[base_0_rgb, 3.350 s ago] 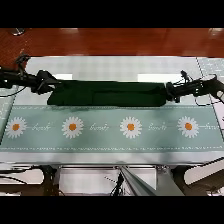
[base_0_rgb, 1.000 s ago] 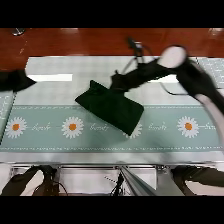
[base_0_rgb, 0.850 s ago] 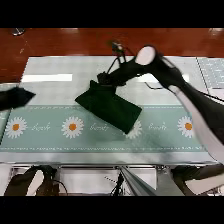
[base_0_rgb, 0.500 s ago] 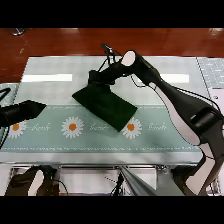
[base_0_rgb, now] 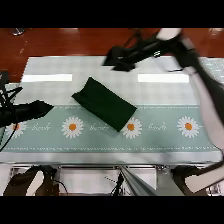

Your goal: Fold the shirts.

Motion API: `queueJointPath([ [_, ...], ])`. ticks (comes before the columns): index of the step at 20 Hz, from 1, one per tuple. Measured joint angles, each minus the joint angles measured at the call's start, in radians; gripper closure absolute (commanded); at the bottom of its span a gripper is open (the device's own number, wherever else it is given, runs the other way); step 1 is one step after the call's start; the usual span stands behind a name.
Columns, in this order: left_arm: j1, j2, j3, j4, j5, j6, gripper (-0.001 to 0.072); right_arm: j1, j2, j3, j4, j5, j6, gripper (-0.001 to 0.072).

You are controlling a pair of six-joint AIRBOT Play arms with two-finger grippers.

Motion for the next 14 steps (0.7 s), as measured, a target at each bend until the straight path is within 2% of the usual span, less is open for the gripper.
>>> queueJointPath([
  [2,-0.001,-0.008,0.0,-0.001,0.004,0.0,0.0678,-0.031,0.163,-0.103,-0.222,0.078,0.021,0.0094],
  [3,-0.001,-0.01,0.0,-0.001,0.007,0.0,0.0678,-0.042,0.253,-0.19,-0.317,0.067,0.045,0.0094],
  [5,-0.001,-0.013,0.0,-0.001,0.014,0.0,0.0678,-0.057,0.449,-0.436,-0.476,-0.018,0.125,0.0094],
  [7,-0.001,-0.015,-0.005,-0.002,0.016,0.0,0.0678,-0.063,0.64,-0.753,-0.51,-0.181,0.245,0.0095],
  [9,-0.005,-0.016,-0.017,-0.002,0.022,0.001,0.0678,-0.068,0.763,-1.05,-0.426,-0.399,0.345,0.0095],
  [10,-0.008,-0.016,-0.025,-0.002,0.023,0.0,0.0678,-0.068,0.793,-1.162,-0.344,-0.484,0.357,0.0095],
  [12,-0.021,-0.017,-0.041,-0.001,0.038,0.001,0.0678,-0.069,0.802,-1.311,-0.188,-0.602,0.321,0.0095],
  [14,-0.04,-0.023,-0.051,-0.002,0.058,0.001,0.0678,-0.071,0.758,-1.378,-0.028,-0.645,0.229,0.0095],
])
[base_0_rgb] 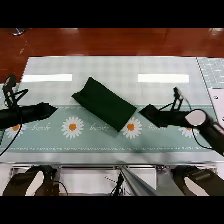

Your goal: Fold the shirts.

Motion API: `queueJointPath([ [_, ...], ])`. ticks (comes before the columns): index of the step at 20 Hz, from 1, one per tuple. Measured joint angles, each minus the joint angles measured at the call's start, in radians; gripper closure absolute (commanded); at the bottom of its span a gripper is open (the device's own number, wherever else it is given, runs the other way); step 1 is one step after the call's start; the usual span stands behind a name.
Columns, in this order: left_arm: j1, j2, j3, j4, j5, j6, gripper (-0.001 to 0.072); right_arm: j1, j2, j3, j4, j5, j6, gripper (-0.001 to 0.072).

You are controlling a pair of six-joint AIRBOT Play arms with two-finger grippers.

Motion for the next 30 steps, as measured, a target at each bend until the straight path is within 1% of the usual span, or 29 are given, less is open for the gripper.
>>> queueJointPath([
  [2,-0.021,-0.012,-0.005,0.0,0.01,0.0,0.0678,0.0,-0.079,-0.013,0.129,-0.008,-0.102,0.0095],
  [5,-0.057,-0.035,-0.009,0.0,0.019,0.0,0.0678,0.0,-0.225,0.026,0.256,0.032,-0.223,0.0095],
  [7,-0.08,-0.05,-0.011,0.0,0.025,0.0,0.0678,0.007,-0.315,0.073,0.317,0.063,-0.283,0.0095],
  [9,-0.1,-0.062,-0.011,0.0,0.031,0.0,0.0678,0.035,-0.391,0.131,0.356,0.089,-0.319,0.0104],
  [10,-0.107,-0.066,-0.011,0.0,0.038,0.0,0.0678,0.054,-0.425,0.163,0.367,0.098,-0.333,0.0226],
  [12,-0.116,-0.071,-0.011,0.0,0.043,0.0,0.0678,0.087,-0.479,0.225,0.36,0.101,-0.35,0.0695],
  [16,-0.123,-0.076,-0.011,0.0,0.051,0.0,0.0678,0.119,-0.535,0.375,0.363,0.155,-0.412,0.069],
  [18,-0.124,-0.077,-0.011,0.0,0.051,0.0,0.0678,0.118,-0.546,0.496,0.306,0.207,-0.416,0.069],
  [24,-0.126,-0.08,-0.011,0.0,0.062,0.0,0.0678,0.068,-0.558,1.008,0.056,0.445,-0.273,0.069],
  [27,-0.126,-0.08,-0.011,0.0,0.064,0.0,0.0678,-0.011,-0.56,1.248,-0.057,0.576,-0.179,0.069],
  [30,-0.126,-0.08,-0.011,0.0,0.066,0.0,0.0677,-0.126,-0.554,1.421,-0.125,0.739,-0.121,0.0689],
])
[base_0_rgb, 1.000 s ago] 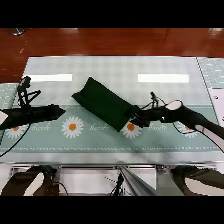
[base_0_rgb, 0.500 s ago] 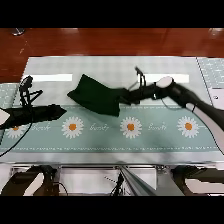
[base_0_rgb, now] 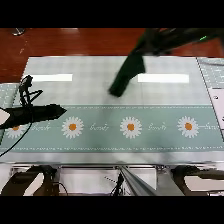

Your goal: Fold the shirts.

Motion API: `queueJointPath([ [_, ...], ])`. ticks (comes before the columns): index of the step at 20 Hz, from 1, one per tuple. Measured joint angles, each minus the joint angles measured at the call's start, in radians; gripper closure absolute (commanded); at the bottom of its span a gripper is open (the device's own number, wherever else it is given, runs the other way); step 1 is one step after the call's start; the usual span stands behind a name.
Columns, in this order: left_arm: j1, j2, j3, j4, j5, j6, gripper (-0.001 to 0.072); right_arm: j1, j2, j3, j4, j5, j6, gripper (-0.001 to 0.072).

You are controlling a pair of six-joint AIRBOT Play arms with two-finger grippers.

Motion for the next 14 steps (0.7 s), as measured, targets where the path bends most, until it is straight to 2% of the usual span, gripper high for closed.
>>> queueJointPath([
  [7,0.0,0.0,0.0,0.0,0.0,0.0,0.0678,-0.384,0.094,0.108,-0.081,0.322,0.051,0.069],
  [14,0.0,0.0,0.0,0.0,0.003,0.0,0.0678,-0.697,0.24,0.0,-0.167,0.408,0.049,0.069],
])
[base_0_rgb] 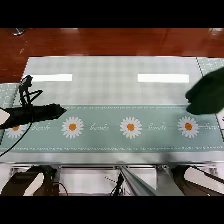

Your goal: Fold the shirts.

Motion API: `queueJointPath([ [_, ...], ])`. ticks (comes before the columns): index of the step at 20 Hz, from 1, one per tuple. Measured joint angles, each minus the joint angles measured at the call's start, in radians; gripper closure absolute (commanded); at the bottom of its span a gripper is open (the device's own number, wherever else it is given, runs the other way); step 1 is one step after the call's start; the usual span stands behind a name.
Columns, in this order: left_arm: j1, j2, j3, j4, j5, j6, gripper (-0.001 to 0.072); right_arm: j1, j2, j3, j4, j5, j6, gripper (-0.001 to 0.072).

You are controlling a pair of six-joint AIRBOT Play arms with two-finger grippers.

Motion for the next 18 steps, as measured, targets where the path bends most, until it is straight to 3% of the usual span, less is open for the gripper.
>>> queueJointPath([
  [6,0.0,0.0,0.0,0.0,0.0,0.0,0.0677,-0.166,0.179,-0.291,-0.138,0.011,-0.032,0.0689],
  [14,0.0,0.0,0.0,0.0,0.0,0.0,0.0677,-0.343,0.447,-0.702,-0.533,0.016,-0.048,0.0687],
  [15,0.0,0.0,0.0,0.0,0.0,0.0,0.0678,-0.364,0.484,-0.753,-0.575,0.016,-0.043,0.0574],
  [16,0.0,0.0,0.0,0.0,0.0,0.0,0.0678,-0.378,0.518,-0.797,-0.612,0.017,-0.037,0.0231],
  [17,0.0,0.0,0.0,0.0,0.0,0.0,0.0678,-0.39,0.549,-0.843,-0.651,0.017,-0.029,0.0085],
  [18,0.0,0.0,0.0,0.0,0.0,0.0,0.0677,-0.398,0.571,-0.879,-0.681,0.018,-0.023,0.0084],
])
